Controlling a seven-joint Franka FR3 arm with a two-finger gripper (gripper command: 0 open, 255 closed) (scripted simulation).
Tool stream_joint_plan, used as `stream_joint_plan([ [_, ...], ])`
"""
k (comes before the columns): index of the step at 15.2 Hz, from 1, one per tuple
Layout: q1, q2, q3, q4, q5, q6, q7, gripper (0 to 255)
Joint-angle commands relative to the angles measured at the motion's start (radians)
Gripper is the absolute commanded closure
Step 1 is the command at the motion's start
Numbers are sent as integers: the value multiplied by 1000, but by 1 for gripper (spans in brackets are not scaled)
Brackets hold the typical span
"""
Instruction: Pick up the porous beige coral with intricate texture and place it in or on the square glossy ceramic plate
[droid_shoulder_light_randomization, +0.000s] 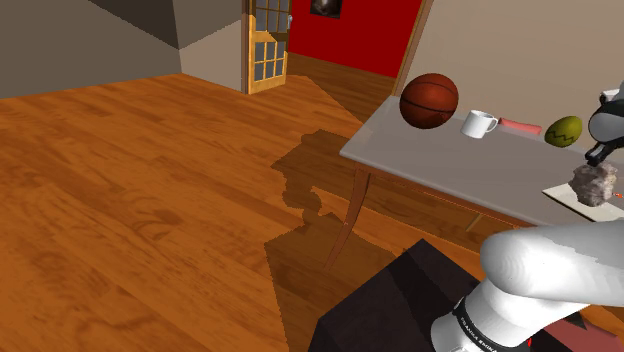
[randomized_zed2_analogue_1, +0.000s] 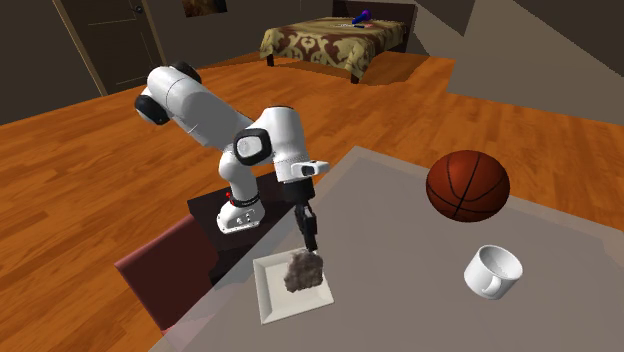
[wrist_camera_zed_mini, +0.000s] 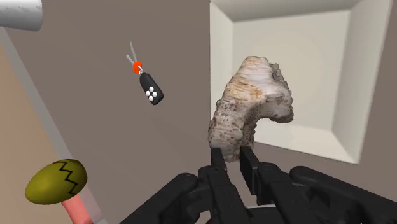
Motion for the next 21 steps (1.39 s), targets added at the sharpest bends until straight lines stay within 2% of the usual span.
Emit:
stream_joint_plan([
  [1,0,0,0,0,0,0,0,255],
  [2,0,0,0,0,0,0,0,0],
  [4,31,-66,-66,41,148,-87,-110,0],
  [7,71,-145,-163,122,329,-238,-226,0],
  [8,75,-151,-170,128,337,-248,-230,0],
  [15,126,-108,-265,97,308,-148,-218,0],
  [21,126,-108,-265,97,307,-148,-218,0],
])
